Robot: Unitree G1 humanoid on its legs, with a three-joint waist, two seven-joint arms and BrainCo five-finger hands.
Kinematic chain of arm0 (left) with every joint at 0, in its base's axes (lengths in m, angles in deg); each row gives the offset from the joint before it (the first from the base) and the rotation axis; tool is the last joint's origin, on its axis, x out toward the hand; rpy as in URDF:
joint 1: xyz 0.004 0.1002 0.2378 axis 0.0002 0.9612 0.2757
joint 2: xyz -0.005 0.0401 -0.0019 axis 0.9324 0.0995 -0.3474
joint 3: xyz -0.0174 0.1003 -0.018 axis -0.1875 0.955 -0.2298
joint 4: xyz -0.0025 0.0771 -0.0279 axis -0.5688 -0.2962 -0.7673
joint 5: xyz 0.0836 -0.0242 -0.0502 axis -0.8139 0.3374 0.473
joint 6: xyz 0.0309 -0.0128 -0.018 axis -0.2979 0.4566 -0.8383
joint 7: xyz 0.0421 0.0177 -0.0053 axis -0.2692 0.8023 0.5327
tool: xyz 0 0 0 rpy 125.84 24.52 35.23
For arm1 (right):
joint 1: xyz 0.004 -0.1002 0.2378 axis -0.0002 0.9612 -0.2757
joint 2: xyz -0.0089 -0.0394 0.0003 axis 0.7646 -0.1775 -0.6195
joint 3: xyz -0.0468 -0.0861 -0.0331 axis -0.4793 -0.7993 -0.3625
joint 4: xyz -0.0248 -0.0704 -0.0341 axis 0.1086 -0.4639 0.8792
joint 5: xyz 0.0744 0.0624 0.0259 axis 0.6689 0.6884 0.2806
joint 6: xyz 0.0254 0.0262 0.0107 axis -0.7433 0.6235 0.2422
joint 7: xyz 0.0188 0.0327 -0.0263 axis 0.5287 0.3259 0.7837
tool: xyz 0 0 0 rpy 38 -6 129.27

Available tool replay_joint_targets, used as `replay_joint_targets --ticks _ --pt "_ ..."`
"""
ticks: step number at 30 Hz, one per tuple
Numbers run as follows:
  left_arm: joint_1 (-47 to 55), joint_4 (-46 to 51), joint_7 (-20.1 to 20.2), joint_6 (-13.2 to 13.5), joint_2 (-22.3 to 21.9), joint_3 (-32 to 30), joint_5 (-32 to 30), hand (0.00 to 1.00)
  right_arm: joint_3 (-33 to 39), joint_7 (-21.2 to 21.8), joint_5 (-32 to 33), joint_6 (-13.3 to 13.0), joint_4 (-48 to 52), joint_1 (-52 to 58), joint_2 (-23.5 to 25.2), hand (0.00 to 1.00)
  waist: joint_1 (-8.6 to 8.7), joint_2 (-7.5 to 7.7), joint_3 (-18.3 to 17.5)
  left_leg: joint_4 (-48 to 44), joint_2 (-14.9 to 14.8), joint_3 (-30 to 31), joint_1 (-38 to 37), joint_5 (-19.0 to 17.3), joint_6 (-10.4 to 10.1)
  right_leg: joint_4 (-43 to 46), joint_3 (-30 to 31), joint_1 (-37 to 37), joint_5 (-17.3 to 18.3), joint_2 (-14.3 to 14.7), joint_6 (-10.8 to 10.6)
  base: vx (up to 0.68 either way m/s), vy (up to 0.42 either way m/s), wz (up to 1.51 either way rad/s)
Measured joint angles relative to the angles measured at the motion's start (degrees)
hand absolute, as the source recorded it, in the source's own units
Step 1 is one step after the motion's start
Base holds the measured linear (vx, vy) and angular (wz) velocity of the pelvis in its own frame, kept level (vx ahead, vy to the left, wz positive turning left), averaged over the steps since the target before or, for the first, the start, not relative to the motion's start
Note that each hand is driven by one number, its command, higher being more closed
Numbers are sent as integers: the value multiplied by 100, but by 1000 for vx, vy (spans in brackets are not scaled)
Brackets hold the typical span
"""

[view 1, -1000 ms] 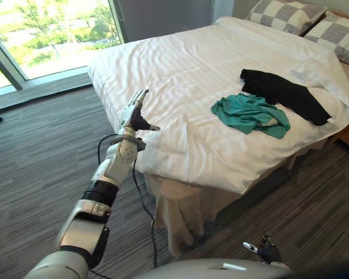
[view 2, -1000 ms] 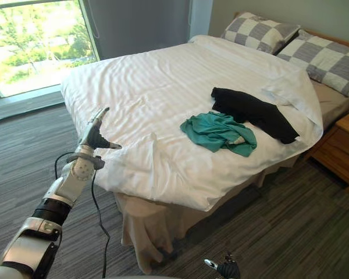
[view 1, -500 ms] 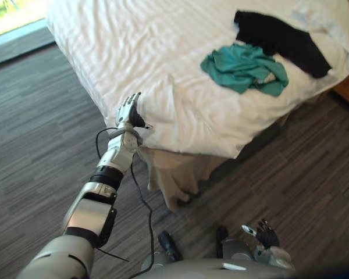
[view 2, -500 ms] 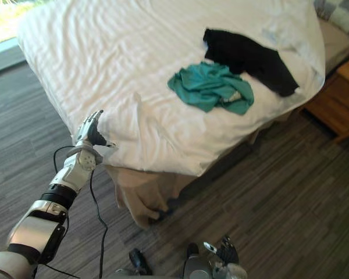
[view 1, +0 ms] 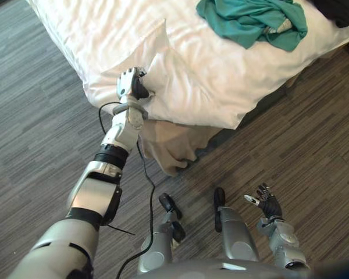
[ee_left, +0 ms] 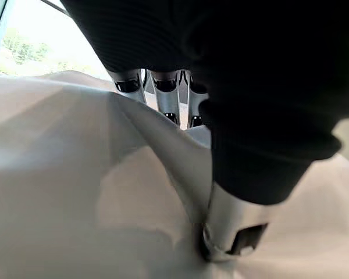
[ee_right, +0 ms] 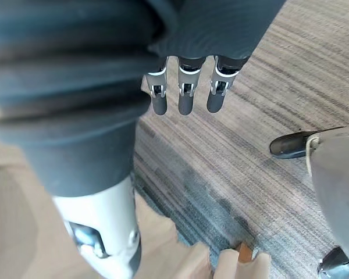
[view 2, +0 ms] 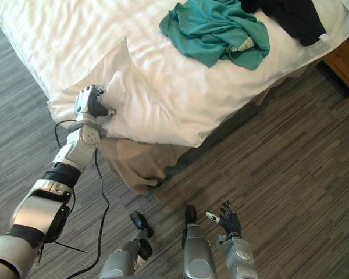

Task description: Tidy the bed and pick cloth on bed and put in laundry

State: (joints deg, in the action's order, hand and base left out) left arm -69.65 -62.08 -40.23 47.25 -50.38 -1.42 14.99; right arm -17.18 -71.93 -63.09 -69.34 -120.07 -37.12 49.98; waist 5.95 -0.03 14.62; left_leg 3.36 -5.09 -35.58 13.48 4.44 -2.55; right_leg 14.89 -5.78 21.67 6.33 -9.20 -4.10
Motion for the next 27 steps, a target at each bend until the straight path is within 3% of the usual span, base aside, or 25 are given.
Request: replay_joint_targets --ticks 6,9,11,14,20,21,24,26,27 --pt "130 543 154 427 353 527 164 100 4 35 -82 -18 -7 27 -2 0 -59 -11 0 54 99 143 -172 83 -8 2 -136 -257 1 -112 0 95 14 17" --pt "726 1221 416 710 630 650 428 100 -4 -20 -258 -10 -29 167 24 0 -111 -40 -22 63 104 237 -490 83 -8 -8 -303 -696 7 -137 4 100 8 29" --pt "1005 1512 563 878 661 659 437 100 3 -54 -389 -8 -89 301 24 0 -240 -83 -56 68 103 357 -573 83 -8 -9 -418 -846 15 -147 10 81 -8 33" --pt "1775 1983 830 1130 671 636 700 100 -3 -131 -467 14 -368 485 96 0 -395 -194 -233 167 110 556 -693 83 -9 -33 -642 -1069 72 -149 16 72 -8 33" --pt "3337 2539 1250 1401 493 480 1155 100 -131 -326 -699 42 -661 838 358 0 -552 -153 -800 217 79 845 -1026 82 -11 -369 -1015 -1726 143 -95 5 58 -37 25" --pt "3558 2596 1271 1458 406 430 1284 0 -127 -396 -757 44 -730 848 381 0 -567 -121 -853 221 89 894 -1096 80 -10 -472 -1087 -1871 191 -93 -16 7 -37 17" --pt "3933 2599 1404 1475 110 231 1540 0 -126 -531 -810 83 -780 849 465 0 -572 -93 -992 254 76 1014 -1152 79 -7 -642 -1222 -2055 262 -60 -40 -32 -41 13" --pt "4321 2598 1514 1464 -190 37 1861 0 -126 -604 -804 254 -829 844 530 0 -581 -96 -1073 259 32 1111 -1260 84 0 -757 -1310 -2229 271 12 -28 -57 -53 10" --pt "4753 2588 1593 1339 -611 -102 2541 0 -126 -716 -801 497 -885 852 570 0 -596 -67 -1235 261 3 1255 -1273 86 1 -874 -1431 -2313 285 62 -9 -13 -58 35"
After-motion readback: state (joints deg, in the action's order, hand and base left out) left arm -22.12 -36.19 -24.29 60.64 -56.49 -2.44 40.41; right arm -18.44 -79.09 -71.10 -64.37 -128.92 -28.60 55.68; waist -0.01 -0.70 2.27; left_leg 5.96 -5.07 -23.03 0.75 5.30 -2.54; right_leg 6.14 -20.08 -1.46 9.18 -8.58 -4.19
